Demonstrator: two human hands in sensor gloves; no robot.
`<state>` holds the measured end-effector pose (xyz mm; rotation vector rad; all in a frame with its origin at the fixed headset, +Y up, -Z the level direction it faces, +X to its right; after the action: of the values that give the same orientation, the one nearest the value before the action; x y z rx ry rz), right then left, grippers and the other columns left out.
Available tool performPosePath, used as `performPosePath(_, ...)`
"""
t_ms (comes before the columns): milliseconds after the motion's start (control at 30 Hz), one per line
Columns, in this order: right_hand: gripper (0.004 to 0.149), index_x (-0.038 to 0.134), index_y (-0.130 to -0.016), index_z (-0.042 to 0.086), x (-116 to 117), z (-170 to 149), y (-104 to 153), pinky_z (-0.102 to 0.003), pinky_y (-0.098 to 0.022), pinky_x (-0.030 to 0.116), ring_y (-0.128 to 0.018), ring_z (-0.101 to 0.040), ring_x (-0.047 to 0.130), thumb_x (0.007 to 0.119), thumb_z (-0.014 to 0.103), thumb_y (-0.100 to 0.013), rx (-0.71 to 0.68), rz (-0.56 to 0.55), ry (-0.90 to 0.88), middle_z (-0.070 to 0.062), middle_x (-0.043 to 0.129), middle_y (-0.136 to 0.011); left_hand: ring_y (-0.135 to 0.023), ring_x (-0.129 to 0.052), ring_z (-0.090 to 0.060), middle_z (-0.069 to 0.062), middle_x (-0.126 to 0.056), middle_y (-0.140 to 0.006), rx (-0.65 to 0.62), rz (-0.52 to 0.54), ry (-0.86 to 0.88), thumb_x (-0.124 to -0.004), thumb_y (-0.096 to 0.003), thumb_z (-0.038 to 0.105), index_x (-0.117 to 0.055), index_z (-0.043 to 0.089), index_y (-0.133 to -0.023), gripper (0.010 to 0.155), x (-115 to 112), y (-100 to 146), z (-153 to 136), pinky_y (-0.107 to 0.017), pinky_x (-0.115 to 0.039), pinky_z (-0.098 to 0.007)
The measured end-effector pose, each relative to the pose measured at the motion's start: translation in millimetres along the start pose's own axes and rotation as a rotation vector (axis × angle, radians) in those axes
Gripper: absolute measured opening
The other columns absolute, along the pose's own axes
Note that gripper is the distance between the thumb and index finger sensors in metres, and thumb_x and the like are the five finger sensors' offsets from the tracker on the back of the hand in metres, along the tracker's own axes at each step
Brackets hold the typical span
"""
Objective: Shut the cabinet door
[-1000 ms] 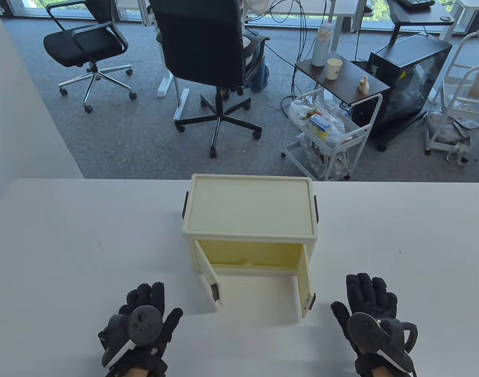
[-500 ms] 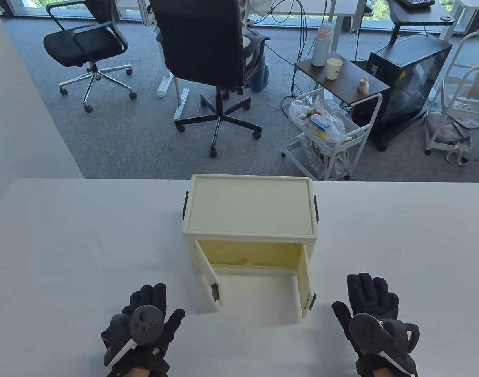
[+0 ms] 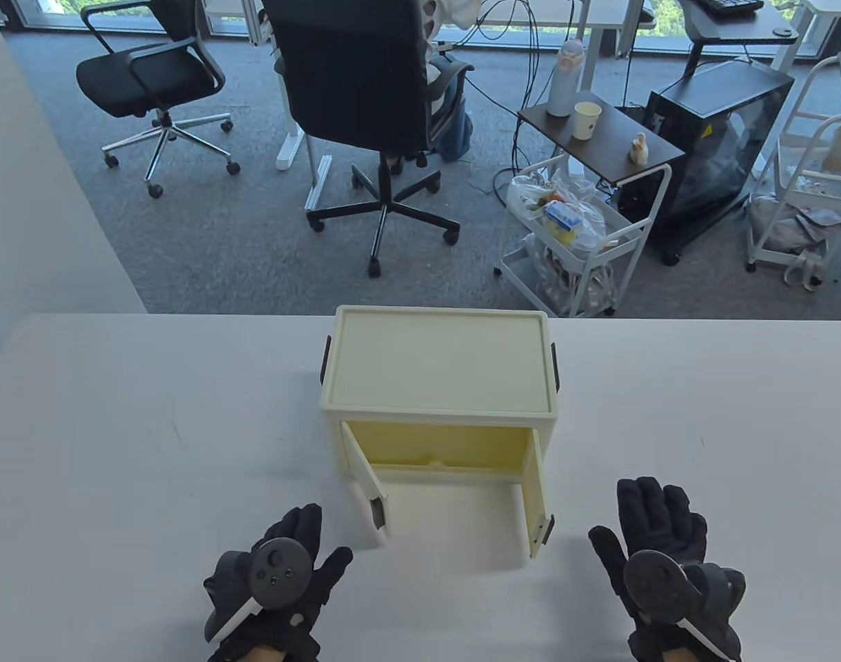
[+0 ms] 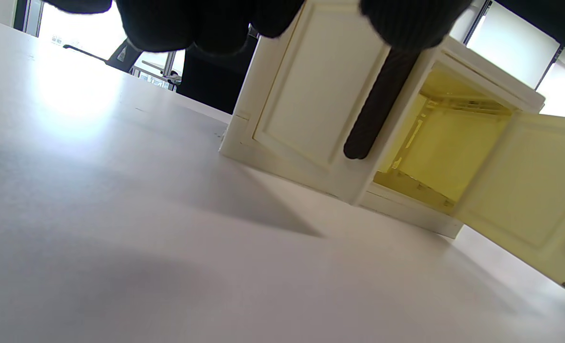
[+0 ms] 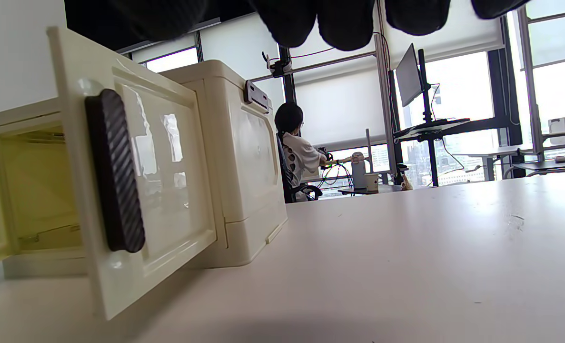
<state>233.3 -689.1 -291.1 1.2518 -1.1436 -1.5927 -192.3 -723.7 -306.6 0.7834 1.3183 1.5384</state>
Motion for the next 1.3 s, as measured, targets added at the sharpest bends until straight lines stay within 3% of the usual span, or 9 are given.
performPosePath(400, 0.072, 0.047, -0.111, 0.001, 2.5, -6.6, -3.2, -0.08, -0.065, 0.045, -0.099, -0.064, 0.044, 0.062, 0.049, -0.059, 0.023, 0.024, -0.024, -0.032, 0.045, -0.114, -0.077, -0.094, -0.044, -0.024, -0.08, -0.095, 0.026, -0.042, -0.081, -0.069, -0.0582, 0.051, -0.063, 0.001, -0.107, 0.07, -3.3, -25.1, 16.9, -0.059, -0.072, -0.065)
performPosePath(1300, 0.073, 0.047, -0.111, 0.0, 7.0, 3.1, -5.2, -0.08, -0.065, 0.045, -0.099, -0.065, 0.045, 0.062, 0.049, -0.059, -0.005, 0.043, -0.029, -0.033, 0.045, -0.113, -0.059, -0.105, -0.033, -0.014, -0.096, -0.078, 0.055, -0.068, -0.135, -0.069, -0.0574, 0.051, -0.081, 0.007, -0.095, 0.059, 2.6, -67.1, 44.6, -0.051, -0.081, -0.058)
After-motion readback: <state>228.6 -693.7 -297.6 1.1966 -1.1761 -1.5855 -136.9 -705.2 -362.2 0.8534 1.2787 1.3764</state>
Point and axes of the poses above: the tracker on the back of each hand, its own z axis roughly to the thumb side, its own y axis roughly from the fingertips to the wrist, x = y × z, the point moved 4 cm from there along -y, roughly from the wrist to the fingertips
